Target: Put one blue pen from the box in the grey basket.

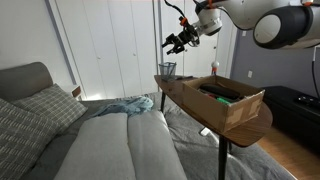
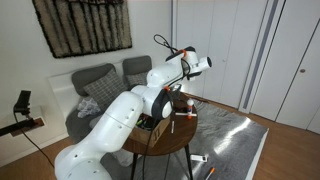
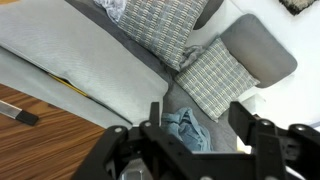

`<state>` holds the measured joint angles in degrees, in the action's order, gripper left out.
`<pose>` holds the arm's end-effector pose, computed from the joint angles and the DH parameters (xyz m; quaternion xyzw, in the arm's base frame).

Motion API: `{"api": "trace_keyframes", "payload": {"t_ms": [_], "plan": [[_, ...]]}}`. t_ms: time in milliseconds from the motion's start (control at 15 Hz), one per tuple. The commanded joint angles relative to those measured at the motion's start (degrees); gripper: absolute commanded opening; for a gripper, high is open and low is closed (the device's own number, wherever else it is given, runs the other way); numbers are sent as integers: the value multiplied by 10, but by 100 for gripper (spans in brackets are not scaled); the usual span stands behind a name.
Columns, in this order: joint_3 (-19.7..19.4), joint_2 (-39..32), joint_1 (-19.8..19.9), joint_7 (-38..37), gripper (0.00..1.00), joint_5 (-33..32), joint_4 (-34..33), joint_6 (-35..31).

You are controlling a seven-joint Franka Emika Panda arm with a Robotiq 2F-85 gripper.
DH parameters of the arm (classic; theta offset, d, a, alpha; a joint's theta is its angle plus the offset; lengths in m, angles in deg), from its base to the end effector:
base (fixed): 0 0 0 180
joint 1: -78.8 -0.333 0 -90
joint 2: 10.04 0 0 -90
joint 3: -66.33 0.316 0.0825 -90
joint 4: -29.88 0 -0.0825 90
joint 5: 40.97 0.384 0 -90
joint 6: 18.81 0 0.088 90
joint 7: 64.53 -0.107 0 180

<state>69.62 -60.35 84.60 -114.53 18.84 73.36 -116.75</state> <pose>0.7861 0.0241 0.4785 -0.7397 0.4321 0.1743 0.4855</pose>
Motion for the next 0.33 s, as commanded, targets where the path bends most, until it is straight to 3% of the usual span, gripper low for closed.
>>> {"api": "trace_keyframes", "payload": {"t_ms": [0,133,200,267], "plan": [[-23,81,-19,26,99,-59,47,56],[-27,130,-26,63,100,-90,87,84],[-12,64,-15,28,100,-63,15,69],[-13,79,-17,30,100,-68,22,73]]}}
